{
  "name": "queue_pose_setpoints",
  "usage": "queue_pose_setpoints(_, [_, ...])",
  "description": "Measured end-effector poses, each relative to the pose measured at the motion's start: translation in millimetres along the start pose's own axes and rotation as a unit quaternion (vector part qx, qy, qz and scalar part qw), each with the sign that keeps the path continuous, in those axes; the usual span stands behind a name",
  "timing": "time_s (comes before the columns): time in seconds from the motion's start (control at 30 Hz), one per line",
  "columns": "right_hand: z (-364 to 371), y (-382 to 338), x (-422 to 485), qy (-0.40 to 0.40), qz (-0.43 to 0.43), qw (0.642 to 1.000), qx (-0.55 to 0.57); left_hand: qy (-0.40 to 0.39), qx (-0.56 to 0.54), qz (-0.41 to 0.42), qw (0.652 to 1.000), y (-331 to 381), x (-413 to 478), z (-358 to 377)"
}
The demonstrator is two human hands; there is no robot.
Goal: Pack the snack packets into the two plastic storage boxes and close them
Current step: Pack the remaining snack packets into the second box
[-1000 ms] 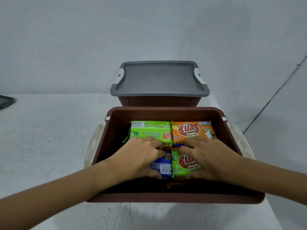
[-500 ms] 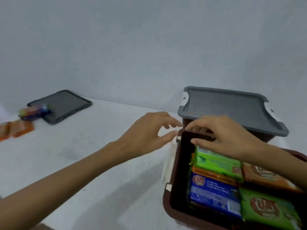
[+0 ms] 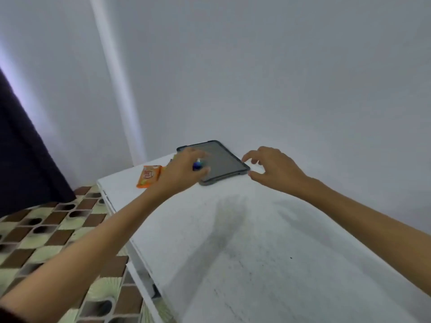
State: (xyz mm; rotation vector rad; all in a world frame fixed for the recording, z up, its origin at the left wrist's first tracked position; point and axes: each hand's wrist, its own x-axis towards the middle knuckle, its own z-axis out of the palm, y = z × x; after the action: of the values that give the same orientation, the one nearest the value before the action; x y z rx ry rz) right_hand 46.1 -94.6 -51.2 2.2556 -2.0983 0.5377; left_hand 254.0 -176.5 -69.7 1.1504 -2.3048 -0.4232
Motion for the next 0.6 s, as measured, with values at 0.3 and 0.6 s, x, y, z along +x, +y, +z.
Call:
queue_pose_setpoints(0.3, [133.3, -32.2, 169.3, -0.071, -0.009, 0.995, 0.063, -0.019, -0.047, -0.303, 0.952, -159.3, 62.7, 29.8])
queue_pose_setpoints(0.6, [209.4, -22.6, 255.1, -0.143, -0.03, 0.989, 0.016, -0.027, 0.068, -0.347, 0.935, -189.0, 98.0, 87.4])
